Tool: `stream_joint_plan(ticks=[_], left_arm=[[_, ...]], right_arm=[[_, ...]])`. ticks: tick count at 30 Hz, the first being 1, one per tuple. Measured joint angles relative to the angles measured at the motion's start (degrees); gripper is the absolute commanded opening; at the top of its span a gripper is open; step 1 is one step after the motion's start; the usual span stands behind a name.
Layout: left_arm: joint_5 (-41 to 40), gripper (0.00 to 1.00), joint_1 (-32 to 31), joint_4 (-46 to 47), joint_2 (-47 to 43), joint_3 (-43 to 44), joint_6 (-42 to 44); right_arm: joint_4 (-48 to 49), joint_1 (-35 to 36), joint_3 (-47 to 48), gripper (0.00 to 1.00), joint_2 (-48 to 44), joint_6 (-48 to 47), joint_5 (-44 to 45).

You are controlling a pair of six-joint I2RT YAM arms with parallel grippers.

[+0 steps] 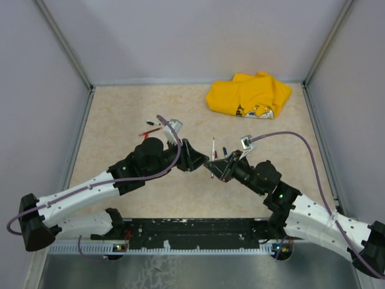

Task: Insert the pens into the pen caps
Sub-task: Pick up the pen from the center of the board, then pick up the pen cap from the center of the board.

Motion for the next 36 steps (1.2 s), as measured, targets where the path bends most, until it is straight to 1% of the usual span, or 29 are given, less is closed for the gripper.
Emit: stream_joint_plan(ticks=[4, 9, 16, 19, 22, 26, 29, 33, 36], left_arm=[[-4.74, 0.52, -0.07, -4.81, -3.67, 0.02, 0.94], [-11.85, 0.52, -0.07, -13.84, -7.52, 0.37, 1.27], [-20.44, 0.52, 0.28, -25.4, -8.41, 0.81, 1.2], [-22.01, 0.52, 1.64, -28.61, -8.0, 1.95, 1.53], [-22.01, 0.51, 5.97, -30.6, -6.71, 3.58, 3.26], [-19.61, 0.49, 14.97, -30.86, -4.33, 4.11, 6.86], [-18.25, 0.47, 21.38, -30.97, -0.9, 4.59, 10.16], [-16.9, 0.46, 26.97, -30.42, 5.27, 6.21, 14.47], [-16.15, 0.45, 30.01, -29.83, 10.45, 7.63, 17.51]], right_arm=[[-1.9, 0.0, 0.0, 0.0, -1.57, -0.15, 1.51], [-3.65, 0.0, 0.0, 0.0, -3.48, -0.63, 3.1], [-6.49, 0.0, 0.0, 0.0, -3.87, -1.07, 4.11], [-7.65, 0.0, 0.0, 0.0, -4.0, -1.09, 4.2], [-9.01, 0.0, 0.0, 0.0, -4.52, -1.09, 4.37], [-10.64, 0.0, 0.0, 0.0, -5.33, -1.09, 4.57], [-11.65, 0.0, 0.0, 0.0, -5.75, -1.07, 4.66], [-13.07, 0.0, 0.0, 0.0, -6.47, -1.05, 4.96], [-13.73, 0.0, 0.0, 0.0, -6.8, -1.07, 4.98]])
